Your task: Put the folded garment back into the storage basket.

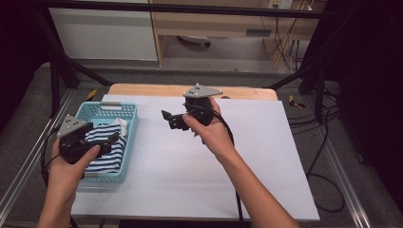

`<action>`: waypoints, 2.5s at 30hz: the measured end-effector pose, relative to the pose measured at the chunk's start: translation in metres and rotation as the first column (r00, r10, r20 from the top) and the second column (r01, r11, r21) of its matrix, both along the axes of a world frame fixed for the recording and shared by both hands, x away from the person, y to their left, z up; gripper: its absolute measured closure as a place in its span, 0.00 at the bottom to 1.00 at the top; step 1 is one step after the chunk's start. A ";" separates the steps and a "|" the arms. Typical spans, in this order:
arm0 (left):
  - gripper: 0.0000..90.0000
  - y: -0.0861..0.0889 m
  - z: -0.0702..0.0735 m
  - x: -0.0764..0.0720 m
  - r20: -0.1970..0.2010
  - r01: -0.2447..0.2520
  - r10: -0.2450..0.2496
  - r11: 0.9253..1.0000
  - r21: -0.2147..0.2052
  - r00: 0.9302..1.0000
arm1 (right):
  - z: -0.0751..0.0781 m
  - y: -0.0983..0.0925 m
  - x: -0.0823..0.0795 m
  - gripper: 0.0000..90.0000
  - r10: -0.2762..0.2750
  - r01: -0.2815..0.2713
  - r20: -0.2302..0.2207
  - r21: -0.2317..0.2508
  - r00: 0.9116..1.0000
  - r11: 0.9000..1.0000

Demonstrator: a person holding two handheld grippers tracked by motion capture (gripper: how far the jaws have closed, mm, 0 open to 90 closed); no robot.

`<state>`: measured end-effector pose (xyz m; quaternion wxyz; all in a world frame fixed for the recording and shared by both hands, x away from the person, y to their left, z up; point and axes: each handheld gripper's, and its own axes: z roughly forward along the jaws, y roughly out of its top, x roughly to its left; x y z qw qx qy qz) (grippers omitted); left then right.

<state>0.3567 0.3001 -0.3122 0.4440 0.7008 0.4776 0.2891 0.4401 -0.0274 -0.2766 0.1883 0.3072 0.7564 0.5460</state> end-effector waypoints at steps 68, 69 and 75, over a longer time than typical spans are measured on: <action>0.06 0.006 -0.011 0.003 -0.032 -0.017 0.016 1.000 -0.012 0.999 | 0.007 -0.119 0.002 0.05 -0.159 0.157 0.024 0.056 0.987 0.986; 0.06 0.006 -0.011 0.003 -0.031 -0.017 0.016 1.000 -0.012 0.999 | 0.007 -0.120 0.002 0.05 -0.159 0.157 0.025 0.055 0.987 0.986; 0.06 0.006 -0.011 0.003 -0.032 -0.015 0.015 1.000 -0.013 0.999 | 0.005 -0.130 0.000 0.05 -0.163 0.161 0.020 0.060 0.986 0.985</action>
